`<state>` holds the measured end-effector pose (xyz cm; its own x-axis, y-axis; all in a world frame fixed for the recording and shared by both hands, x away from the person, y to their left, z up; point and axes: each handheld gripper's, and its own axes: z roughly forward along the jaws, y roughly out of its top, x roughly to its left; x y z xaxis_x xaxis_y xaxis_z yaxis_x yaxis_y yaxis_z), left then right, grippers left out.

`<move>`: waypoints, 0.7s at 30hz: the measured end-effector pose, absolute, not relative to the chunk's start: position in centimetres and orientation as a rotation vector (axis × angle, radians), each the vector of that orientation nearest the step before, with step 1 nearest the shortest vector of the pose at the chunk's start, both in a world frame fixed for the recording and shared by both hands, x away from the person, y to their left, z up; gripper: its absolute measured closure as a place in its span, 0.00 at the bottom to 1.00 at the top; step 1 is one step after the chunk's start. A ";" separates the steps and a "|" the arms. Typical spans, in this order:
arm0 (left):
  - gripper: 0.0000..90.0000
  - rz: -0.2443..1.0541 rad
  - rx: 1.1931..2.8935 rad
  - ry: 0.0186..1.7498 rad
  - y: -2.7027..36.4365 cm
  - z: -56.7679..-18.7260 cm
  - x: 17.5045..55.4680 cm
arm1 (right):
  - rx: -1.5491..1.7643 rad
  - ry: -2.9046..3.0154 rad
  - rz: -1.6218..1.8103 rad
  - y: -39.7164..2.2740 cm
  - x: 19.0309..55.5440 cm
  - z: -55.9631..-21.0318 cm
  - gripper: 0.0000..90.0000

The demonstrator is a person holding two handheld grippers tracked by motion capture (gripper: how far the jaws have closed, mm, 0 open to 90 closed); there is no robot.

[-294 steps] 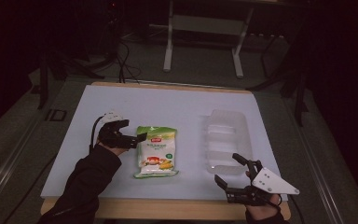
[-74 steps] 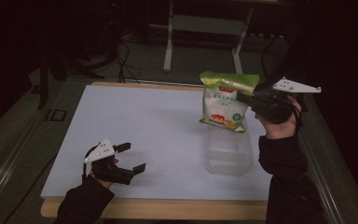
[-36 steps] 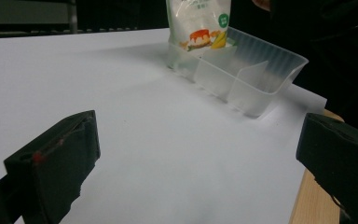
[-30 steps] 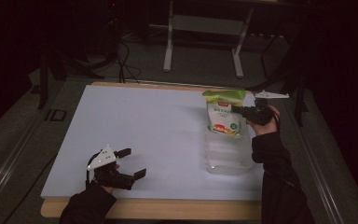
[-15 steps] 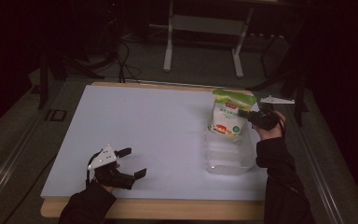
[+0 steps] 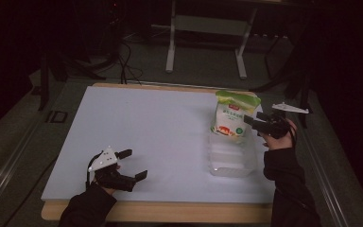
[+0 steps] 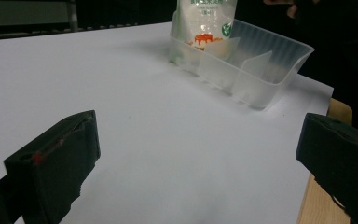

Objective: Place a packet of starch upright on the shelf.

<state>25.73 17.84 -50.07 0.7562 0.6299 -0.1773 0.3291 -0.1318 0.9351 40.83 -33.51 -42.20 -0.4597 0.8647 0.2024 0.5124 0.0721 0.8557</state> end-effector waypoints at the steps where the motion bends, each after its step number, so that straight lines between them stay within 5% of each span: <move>1: 0.00 0.308 1.738 0.755 17.8 -50.0 25.7 | 1.376 2.012 1.348 -33.5 40.5 -42.2 0.25; 8: 0.00 0.295 1.760 0.753 17.6 -50.2 25.7 | 1.282 2.064 1.371 -32.6 38.1 -41.6 0.16; 21: 0.00 0.288 1.766 0.742 17.5 -50.4 25.5 | 1.119 2.146 1.490 -28.7 35.2 -40.1 0.16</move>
<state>25.50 17.49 -50.37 0.7707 0.6132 -0.1734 0.3355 -0.1592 0.9285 35.17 -28.74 -40.09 -0.6522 0.7361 0.1810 0.4270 0.1595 0.8901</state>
